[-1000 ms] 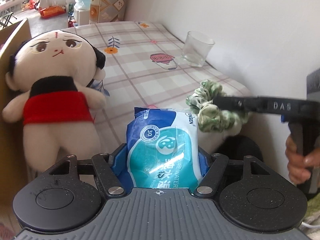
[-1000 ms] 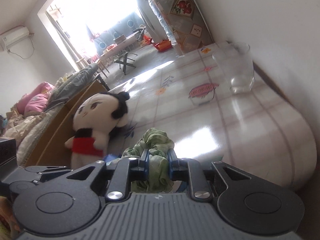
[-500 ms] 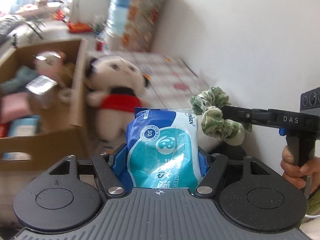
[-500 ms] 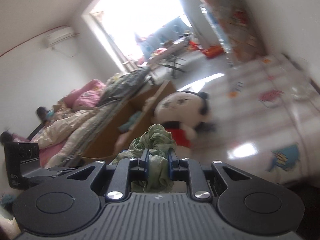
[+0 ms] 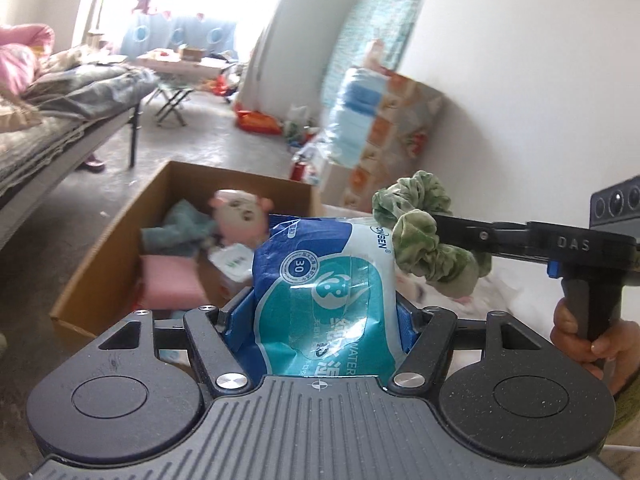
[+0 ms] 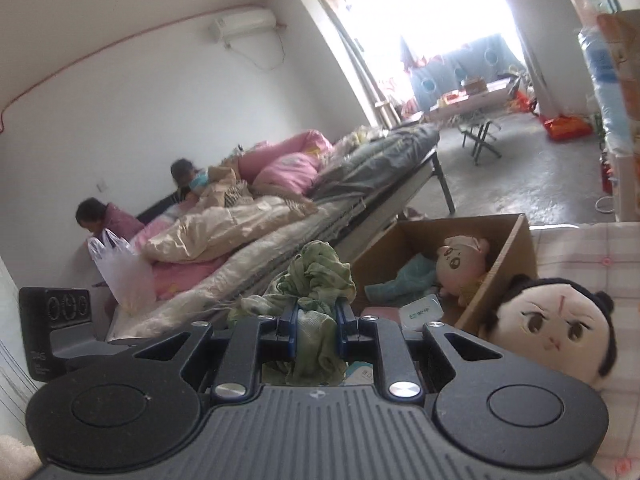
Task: Organize soft objects
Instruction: 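Carry wipes and scrunchie over the box while the left tool opens to drop the wipes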
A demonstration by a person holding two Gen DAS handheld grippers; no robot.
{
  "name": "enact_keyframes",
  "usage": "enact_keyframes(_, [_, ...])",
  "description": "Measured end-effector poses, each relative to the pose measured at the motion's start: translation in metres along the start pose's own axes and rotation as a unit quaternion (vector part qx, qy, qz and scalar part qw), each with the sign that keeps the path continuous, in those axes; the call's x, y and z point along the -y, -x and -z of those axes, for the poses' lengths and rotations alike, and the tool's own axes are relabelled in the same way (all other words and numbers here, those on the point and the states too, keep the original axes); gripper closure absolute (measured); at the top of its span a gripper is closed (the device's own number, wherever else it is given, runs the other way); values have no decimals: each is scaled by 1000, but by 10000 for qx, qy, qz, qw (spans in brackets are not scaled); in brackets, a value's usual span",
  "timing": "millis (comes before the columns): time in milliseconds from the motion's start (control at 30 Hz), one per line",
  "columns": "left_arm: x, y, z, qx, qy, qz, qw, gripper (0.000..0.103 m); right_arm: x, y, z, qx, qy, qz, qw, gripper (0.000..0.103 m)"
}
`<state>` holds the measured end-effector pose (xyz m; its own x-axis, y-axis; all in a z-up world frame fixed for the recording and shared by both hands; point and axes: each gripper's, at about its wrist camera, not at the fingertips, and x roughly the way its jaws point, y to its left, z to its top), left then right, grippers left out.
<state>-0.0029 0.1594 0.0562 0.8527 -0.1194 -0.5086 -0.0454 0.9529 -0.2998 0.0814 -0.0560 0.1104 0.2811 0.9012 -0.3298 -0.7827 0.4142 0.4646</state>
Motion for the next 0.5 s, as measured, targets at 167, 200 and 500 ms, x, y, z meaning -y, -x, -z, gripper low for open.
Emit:
enact_keyframes(167, [-37, -47, -15, -397, 373, -295, 9981, 36, 32, -73, -18, -734, -51, 231, 9970, 84])
enact_keyframes(200, [-43, -59, -15, -529, 472, -344, 9969, 36, 38, -84, -17, -865, -17, 314, 9958, 84])
enact_keyframes(500, [-67, -123, -2, -1249, 914, -393, 9872, 35, 83, -132, -10, -1504, 162, 783, 9854, 84])
